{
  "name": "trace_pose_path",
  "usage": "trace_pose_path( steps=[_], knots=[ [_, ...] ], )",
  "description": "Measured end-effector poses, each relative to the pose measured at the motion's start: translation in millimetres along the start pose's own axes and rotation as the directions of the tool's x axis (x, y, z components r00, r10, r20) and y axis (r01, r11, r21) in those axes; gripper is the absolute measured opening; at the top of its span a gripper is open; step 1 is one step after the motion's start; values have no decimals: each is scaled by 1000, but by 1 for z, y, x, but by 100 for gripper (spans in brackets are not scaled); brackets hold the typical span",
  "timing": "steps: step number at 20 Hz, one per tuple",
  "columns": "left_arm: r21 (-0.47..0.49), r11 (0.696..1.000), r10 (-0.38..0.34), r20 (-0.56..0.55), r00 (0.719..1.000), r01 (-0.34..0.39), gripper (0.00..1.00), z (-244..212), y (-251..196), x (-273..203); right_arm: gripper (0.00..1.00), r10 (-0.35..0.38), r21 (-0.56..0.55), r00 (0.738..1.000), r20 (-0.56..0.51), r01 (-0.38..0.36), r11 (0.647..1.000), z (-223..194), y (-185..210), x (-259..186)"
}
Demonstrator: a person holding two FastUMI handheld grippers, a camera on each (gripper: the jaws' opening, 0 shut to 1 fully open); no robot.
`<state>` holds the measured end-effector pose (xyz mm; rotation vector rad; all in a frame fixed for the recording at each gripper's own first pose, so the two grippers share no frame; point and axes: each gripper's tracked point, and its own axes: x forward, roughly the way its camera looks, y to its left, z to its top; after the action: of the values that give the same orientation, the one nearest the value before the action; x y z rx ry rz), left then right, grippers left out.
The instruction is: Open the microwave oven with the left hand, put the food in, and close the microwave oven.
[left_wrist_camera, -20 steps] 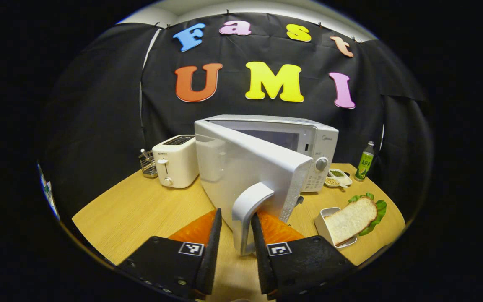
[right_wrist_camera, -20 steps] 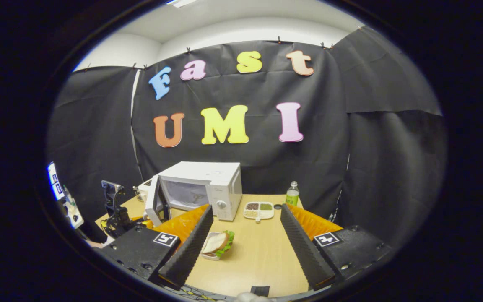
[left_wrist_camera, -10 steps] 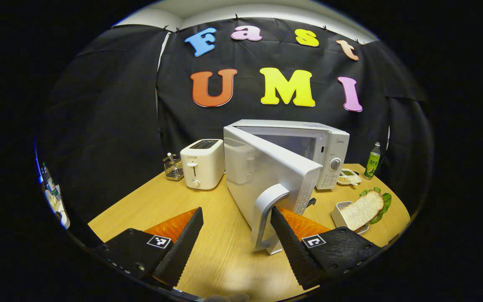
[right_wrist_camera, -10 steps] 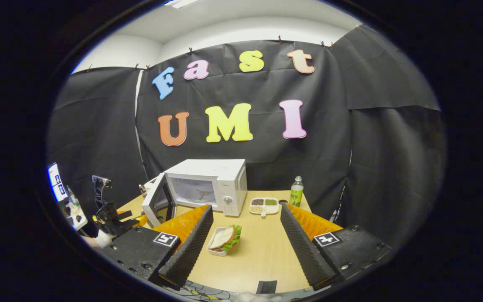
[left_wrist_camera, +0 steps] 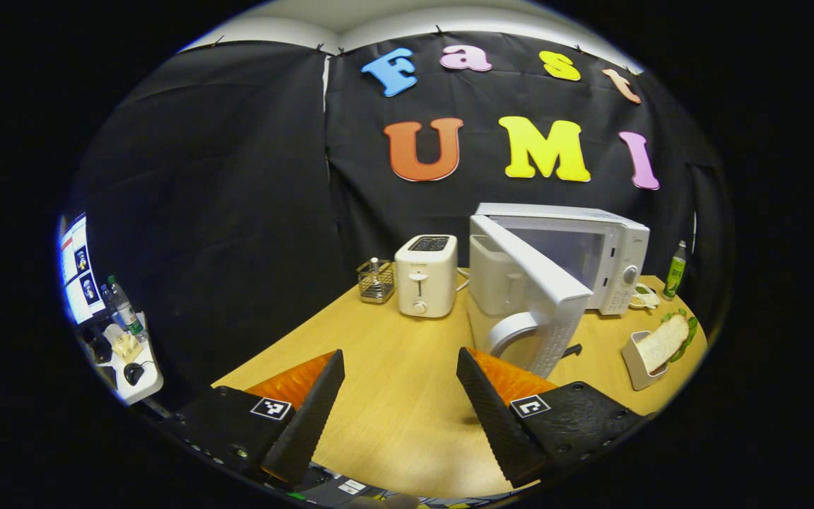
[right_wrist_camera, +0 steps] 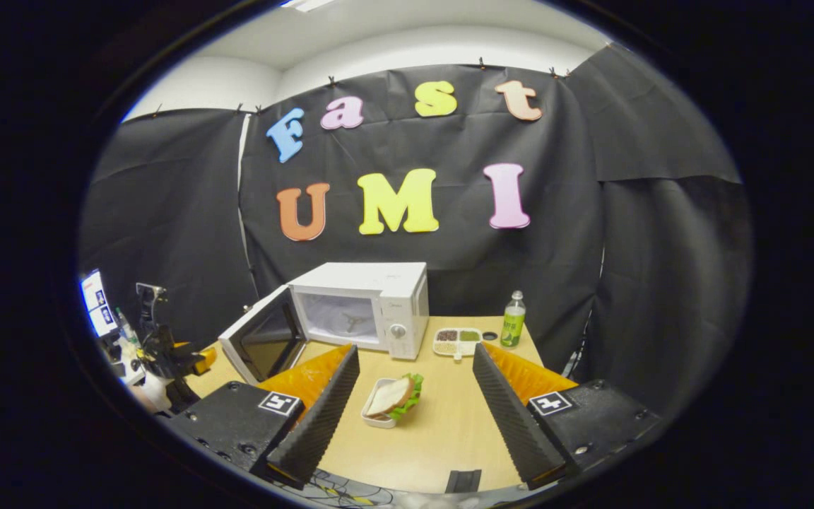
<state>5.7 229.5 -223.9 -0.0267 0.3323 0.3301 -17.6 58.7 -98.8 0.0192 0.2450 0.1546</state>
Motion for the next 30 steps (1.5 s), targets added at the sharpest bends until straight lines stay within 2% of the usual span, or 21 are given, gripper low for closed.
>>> trace_pose_path(
  steps=[3,4,5,6,7,8,9,10,11,13,14,15,16,18,19,20,21,22,25,26,30],
  knots=[
    [-20,999,39,0,999,-39,96,-1,30,-6,100,2,9,1000,-9,-2,1000,-5,4,5],
    [-15,999,46,4,999,-46,96,-2,35,-9,96,1,10,1000,-12,-1,1000,-8,5,6],
    [-16,999,41,7,999,-41,97,-2,36,-13,96,1,10,1000,-14,-1,1000,-10,6,8],
    [-15,999,32,14,999,-32,97,-1,33,-17,96,2,8,1000,-16,-2,1000,-11,7,10],
    [-9,1000,21,15,1000,-20,96,-1,30,-20,100,0,4,1000,-17,0,1000,-14,6,14],
    [-4,1000,11,23,1000,-11,96,2,26,-23,100,-5,2,1000,-26,5,1000,-18,4,18],
    [-2,1000,-1,28,1000,1,96,4,21,-27,96,-7,4,999,-33,7,1000,-23,3,23],
    [-1,1000,-12,35,999,12,96,8,15,-31,100,-9,5,999,-49,9,1000,-29,1,29],
    [1,1000,-26,39,999,26,96,11,8,-36,100,-3,6,998,-59,4,1000,-36,0,35],
    [3,999,-54,56,997,54,96,21,-5,-47,96,10,18,994,-110,-8,1000,-56,-6,51],
    [-2,998,-70,63,996,70,96,26,-13,-53,100,15,32,990,-142,-10,999,-68,-9,59],
    [-5,997,-81,75,994,81,96,33,-21,-60,100,25,49,985,-173,-17,999,-79,-12,67],
    [-3,996,-92,87,992,92,96,41,-29,-66,95,38,69,978,-203,-25,997,-89,-15,76],
    [10,995,-101,115,988,100,96,55,-39,-78,96,65,96,966,-251,-42,995,-108,-19,95],
    [14,994,-108,125,986,107,96,63,-46,-82,100,87,106,958,-273,-60,993,-117,-19,105],
    [22,994,-109,133,985,107,96,71,-52,-88,92,107,119,948,-300,-74,990,-126,-20,117],
    [33,994,-111,141,984,107,96,79,-58,-92,99,132,141,937,-323,-90,986,-137,-20,129],
    [48,994,-108,153,982,102,96,87,-64,-96,99,158,170,925,-346,-104,980,-145,-19,141],
    [96,992,-100,170,980,84,96,109,-82,-104,98,262,300,876,-404,-144,943,-168,-8,176],
    [103,992,-92,170,981,75,96,115,-88,-106,87,297,333,857,-421,-158,930,-174,-4,187],
    [97,995,-54,190,980,37,96,140,-109,-115,85,386,420,790,-476,-181,889,-195,2,220]
  ],
)
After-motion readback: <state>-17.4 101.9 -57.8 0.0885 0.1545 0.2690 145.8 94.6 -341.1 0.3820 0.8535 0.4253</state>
